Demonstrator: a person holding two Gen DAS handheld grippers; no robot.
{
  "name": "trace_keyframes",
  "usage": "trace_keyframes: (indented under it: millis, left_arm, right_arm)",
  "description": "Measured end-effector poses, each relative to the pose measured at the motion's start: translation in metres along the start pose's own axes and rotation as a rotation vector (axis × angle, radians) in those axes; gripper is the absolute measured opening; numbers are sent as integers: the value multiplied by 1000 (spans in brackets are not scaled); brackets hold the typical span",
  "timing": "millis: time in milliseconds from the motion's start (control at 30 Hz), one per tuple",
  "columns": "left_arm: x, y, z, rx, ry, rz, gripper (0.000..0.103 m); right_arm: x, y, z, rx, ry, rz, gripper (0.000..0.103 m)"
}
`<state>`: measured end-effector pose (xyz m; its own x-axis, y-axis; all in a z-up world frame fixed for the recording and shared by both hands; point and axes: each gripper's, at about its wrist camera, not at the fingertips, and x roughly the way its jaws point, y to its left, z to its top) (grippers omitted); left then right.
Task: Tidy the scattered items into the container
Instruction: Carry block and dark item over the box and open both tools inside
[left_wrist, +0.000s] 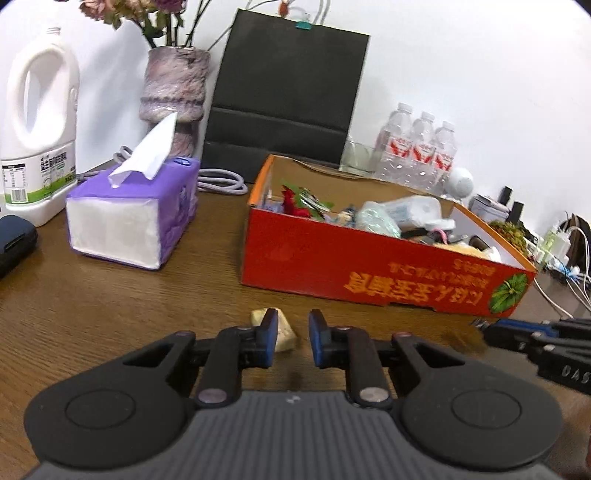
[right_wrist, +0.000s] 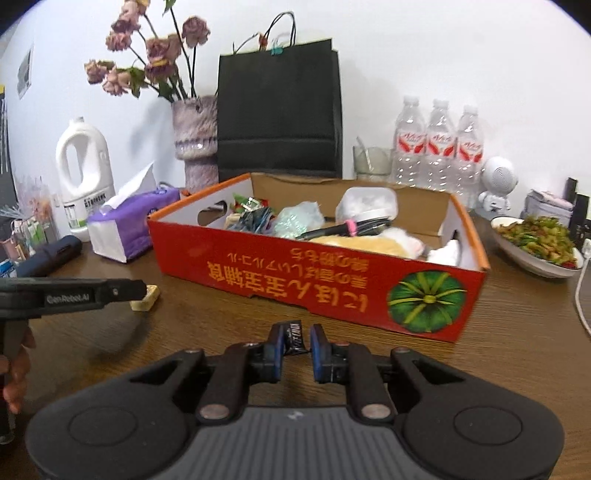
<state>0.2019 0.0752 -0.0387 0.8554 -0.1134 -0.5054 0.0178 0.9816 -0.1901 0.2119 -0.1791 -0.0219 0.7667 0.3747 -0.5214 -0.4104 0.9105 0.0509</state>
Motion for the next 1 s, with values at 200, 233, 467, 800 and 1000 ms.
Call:
trace_keyframes:
  millis: [200,233,467,800,1000]
  left_arm:
    - [1,2,2,-32,-5,107,52]
    - [4,2,4,-35,6,115,52]
    - [25,-5,7,8,78,127,24]
    - [-22,-6,1,-5,-36,62,23]
    - [-50,-27,42,24,-192,-35,23]
  right_arm:
    - [-5,-10,-5,7,1,-3,14]
    - [-3,-11,-6,11,5,0,14]
    - [18,-14,0,31,20,-16,14]
    - [4,-13,1,34,-26,1,14]
    - [-26,-16,31,37,-160,9,14]
